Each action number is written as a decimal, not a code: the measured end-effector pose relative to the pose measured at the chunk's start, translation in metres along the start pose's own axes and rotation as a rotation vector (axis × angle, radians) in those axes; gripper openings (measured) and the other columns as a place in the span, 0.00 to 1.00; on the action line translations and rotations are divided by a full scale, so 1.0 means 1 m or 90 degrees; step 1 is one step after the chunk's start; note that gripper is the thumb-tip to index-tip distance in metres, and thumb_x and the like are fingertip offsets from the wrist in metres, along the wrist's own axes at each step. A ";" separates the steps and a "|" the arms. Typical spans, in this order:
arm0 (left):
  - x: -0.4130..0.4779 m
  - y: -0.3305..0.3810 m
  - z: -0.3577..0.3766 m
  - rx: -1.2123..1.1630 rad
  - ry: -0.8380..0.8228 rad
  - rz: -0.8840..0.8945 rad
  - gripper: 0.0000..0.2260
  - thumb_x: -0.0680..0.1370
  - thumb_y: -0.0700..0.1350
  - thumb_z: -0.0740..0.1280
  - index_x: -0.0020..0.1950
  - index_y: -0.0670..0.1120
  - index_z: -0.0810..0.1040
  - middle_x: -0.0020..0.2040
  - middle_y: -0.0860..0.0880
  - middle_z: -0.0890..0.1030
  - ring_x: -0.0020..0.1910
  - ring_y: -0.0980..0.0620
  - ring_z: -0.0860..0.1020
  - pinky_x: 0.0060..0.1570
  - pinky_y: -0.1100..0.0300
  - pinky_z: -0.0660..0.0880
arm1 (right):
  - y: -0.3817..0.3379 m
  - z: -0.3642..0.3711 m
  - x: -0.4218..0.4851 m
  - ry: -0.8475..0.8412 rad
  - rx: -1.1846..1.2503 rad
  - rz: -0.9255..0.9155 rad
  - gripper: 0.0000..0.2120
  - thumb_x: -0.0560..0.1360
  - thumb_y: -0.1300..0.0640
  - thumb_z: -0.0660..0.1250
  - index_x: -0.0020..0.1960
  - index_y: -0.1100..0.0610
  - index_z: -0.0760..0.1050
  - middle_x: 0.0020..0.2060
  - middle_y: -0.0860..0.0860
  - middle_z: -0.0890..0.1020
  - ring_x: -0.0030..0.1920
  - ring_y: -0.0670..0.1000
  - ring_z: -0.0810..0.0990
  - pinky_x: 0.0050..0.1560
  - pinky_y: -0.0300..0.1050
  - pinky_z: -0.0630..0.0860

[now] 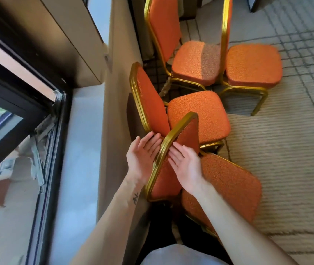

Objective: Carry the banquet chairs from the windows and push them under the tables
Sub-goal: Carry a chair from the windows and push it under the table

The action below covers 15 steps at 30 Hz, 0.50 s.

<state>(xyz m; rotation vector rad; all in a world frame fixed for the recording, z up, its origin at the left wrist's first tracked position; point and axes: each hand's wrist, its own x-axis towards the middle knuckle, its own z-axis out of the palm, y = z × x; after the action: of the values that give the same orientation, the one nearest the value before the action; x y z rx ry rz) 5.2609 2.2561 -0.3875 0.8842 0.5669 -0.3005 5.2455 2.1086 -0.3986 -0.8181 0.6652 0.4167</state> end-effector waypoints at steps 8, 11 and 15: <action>0.015 0.004 -0.002 0.067 -0.017 -0.026 0.24 0.84 0.56 0.53 0.73 0.43 0.74 0.67 0.43 0.81 0.69 0.44 0.78 0.75 0.45 0.66 | 0.009 0.006 0.012 0.025 0.083 0.008 0.23 0.83 0.50 0.57 0.76 0.57 0.70 0.63 0.57 0.80 0.66 0.55 0.77 0.74 0.52 0.67; 0.015 0.001 0.002 0.095 -0.038 -0.035 0.24 0.84 0.55 0.54 0.72 0.43 0.75 0.67 0.43 0.81 0.68 0.44 0.78 0.74 0.44 0.66 | 0.008 0.004 0.012 0.042 0.088 0.013 0.23 0.83 0.50 0.58 0.74 0.59 0.72 0.63 0.59 0.81 0.66 0.58 0.78 0.74 0.55 0.67; 0.008 0.000 0.008 0.120 -0.043 -0.031 0.24 0.84 0.55 0.54 0.73 0.43 0.74 0.66 0.44 0.82 0.67 0.44 0.79 0.73 0.44 0.68 | 0.008 -0.006 -0.003 0.046 0.127 0.016 0.24 0.81 0.47 0.58 0.70 0.58 0.76 0.63 0.60 0.82 0.66 0.58 0.79 0.74 0.56 0.67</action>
<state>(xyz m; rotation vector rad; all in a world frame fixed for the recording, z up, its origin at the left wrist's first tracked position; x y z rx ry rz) 5.2700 2.2501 -0.3878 1.0387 0.5029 -0.4313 5.2368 2.1088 -0.4035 -0.6379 0.7721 0.3384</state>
